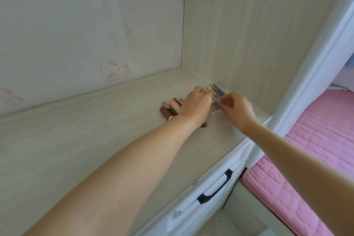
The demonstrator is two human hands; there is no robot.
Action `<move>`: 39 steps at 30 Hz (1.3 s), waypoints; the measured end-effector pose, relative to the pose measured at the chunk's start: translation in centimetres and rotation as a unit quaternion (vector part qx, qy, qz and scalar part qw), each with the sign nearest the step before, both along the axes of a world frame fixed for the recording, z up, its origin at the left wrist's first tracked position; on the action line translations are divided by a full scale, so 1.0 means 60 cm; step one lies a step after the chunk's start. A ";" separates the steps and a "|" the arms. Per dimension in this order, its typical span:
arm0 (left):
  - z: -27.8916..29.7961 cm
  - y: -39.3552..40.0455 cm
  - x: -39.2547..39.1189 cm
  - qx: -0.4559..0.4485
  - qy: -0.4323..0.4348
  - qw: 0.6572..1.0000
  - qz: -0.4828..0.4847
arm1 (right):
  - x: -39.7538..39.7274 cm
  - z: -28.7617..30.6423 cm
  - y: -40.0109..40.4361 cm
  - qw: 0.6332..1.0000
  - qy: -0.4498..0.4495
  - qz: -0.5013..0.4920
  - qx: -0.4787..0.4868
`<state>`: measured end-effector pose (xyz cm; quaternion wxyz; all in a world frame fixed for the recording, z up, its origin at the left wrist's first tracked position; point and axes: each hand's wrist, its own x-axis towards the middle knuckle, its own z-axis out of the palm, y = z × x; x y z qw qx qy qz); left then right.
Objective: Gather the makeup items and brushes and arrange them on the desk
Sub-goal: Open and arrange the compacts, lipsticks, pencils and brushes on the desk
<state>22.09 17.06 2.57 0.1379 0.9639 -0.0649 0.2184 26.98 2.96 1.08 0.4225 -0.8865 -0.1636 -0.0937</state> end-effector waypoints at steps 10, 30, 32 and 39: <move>0.017 0.016 -0.083 -0.259 -0.022 0.965 -0.027 | -0.090 0.036 -0.006 0.974 0.071 0.049 0.209; 0.047 0.171 -0.450 -0.743 0.023 0.669 -0.012 | -0.384 0.101 0.172 0.904 0.248 0.250 0.243; 0.049 0.190 -0.482 -0.734 0.039 0.678 -0.005 | -0.408 0.100 0.194 0.912 0.230 0.279 0.193; 0.049 0.255 -0.576 -0.736 0.023 0.676 0.017 | -0.476 0.109 0.263 0.920 0.142 0.358 0.063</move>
